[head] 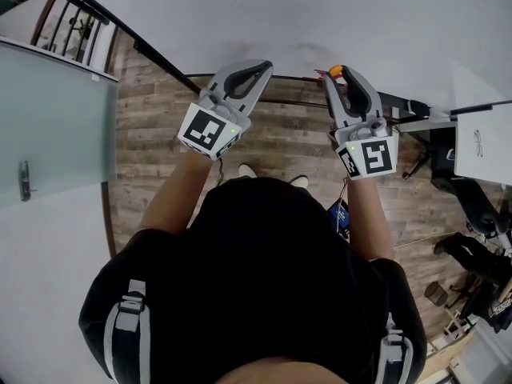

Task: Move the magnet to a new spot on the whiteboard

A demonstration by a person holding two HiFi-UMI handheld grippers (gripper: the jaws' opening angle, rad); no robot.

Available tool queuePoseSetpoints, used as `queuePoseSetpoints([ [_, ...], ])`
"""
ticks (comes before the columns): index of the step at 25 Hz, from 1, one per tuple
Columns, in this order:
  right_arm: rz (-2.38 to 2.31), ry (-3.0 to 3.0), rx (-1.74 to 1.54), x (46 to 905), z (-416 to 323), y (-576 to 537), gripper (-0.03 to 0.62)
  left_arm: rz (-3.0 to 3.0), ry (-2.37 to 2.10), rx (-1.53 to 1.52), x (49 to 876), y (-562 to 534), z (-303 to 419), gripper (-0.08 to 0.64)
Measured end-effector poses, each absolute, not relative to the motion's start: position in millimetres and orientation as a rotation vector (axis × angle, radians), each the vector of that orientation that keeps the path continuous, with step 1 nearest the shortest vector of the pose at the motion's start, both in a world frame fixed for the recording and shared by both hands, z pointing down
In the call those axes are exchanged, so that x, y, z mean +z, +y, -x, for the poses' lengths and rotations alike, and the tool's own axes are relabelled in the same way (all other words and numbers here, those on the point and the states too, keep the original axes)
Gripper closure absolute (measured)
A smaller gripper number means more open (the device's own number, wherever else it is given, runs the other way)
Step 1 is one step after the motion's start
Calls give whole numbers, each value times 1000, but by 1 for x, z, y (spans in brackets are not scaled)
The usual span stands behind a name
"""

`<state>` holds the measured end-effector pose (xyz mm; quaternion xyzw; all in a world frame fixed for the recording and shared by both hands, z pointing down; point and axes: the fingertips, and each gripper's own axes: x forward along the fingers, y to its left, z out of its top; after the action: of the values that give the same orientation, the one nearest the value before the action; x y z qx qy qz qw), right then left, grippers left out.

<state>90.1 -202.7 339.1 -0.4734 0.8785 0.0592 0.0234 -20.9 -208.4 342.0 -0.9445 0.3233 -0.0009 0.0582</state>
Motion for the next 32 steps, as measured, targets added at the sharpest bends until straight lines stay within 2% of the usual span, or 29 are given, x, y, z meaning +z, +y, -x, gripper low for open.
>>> queuePoseSetpoints([
  [12, 1429, 2740, 86, 368, -100, -176, 472, 2883, 949, -46, 368, -180, 4, 555],
  [32, 1414, 2739, 95, 364, -127, -164, 472, 2895, 947, -54, 365, -169, -30, 555],
])
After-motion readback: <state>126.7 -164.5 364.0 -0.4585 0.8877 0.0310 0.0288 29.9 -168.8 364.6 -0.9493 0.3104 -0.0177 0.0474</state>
